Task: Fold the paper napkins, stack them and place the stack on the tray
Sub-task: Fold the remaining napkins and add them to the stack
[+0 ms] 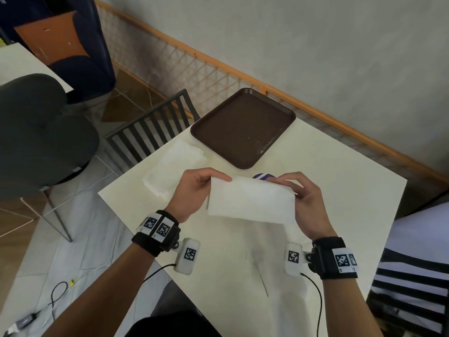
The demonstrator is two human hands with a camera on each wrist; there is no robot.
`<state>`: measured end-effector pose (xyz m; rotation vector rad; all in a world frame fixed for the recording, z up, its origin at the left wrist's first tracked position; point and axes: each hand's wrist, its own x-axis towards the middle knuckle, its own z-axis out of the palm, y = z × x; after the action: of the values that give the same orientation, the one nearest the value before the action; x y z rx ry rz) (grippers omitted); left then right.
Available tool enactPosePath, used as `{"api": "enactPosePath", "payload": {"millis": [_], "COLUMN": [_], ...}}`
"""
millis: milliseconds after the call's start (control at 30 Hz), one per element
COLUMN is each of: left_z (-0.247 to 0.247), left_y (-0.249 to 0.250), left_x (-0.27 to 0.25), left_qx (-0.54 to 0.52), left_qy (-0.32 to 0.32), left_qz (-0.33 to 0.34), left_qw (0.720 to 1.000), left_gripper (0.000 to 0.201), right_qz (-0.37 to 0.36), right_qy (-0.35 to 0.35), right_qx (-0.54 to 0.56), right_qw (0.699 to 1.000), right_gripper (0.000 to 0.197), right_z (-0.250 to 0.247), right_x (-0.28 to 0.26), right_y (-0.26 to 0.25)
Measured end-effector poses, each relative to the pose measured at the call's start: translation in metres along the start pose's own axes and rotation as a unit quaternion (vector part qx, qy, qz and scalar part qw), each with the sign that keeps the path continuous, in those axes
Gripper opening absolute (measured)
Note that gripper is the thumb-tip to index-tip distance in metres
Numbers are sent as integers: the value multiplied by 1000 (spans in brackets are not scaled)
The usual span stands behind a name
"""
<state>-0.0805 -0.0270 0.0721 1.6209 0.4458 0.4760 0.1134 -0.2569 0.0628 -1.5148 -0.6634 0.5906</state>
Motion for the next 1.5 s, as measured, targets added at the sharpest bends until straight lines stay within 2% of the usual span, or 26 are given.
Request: {"api": "enactPosePath", "payload": {"millis": [133,200,267,333,400,467,600,633,733,833,967,1067,1233,1300,1400,1433,1500], "left_z": [-13,-19,-26,-33,-41,-48,-70,-78,-99,-118,-139,-146,-146,-141,-125,-118,-101], "left_y": [-1,-2,-4,-9,-11,-12,-31,-39,-56,-70,-91,-101,-114,-114,-105,-101,-96], "left_x": [3,4,4,5,6,6,6,6,6,8,15,22,29,28,22,19,12], "left_qx": [-8,-23,-33,-52,-87,-84,102,126,167,201,224,241,281,301,372,378,366], "left_qy": [10,16,15,18,30,58,128,142,198,241,281,286,248,254,283,290,278], "left_qz": [-1,-10,-32,-67,-109,-130,-89,-88,-97,-111,-160,-176,-220,-221,-200,-178,-126], "left_qw": [1000,1000,999,996,990,986,983,978,961,943,919,911,901,892,861,861,879], "left_gripper": [26,25,26,33,37,35,6,8,11,12,19,22,28,25,20,19,19], "right_qz": [33,43,67,135,184,160,80,56,-2,-36,-21,-9,26,-8,-55,-54,-49], "right_qy": [58,64,56,19,-28,-63,-57,-44,-46,-90,-167,-190,-221,-196,-135,-122,-103], "right_qx": [14,40,81,133,132,49,-104,-138,-239,-310,-378,-423,-467,-477,-459,-440,-405], "right_qw": [998,996,993,982,974,984,990,988,970,946,910,886,856,857,876,888,907], "right_gripper": [23,23,24,24,22,14,15,16,18,17,23,31,38,36,28,24,18], "right_z": [4,8,17,27,36,45,74,84,122,164,215,243,267,265,242,230,199], "right_x": [10,15,20,25,31,38,68,80,123,171,223,244,250,241,212,198,166], "right_y": [15,21,21,15,14,19,27,27,23,24,35,48,60,55,41,38,36]}}
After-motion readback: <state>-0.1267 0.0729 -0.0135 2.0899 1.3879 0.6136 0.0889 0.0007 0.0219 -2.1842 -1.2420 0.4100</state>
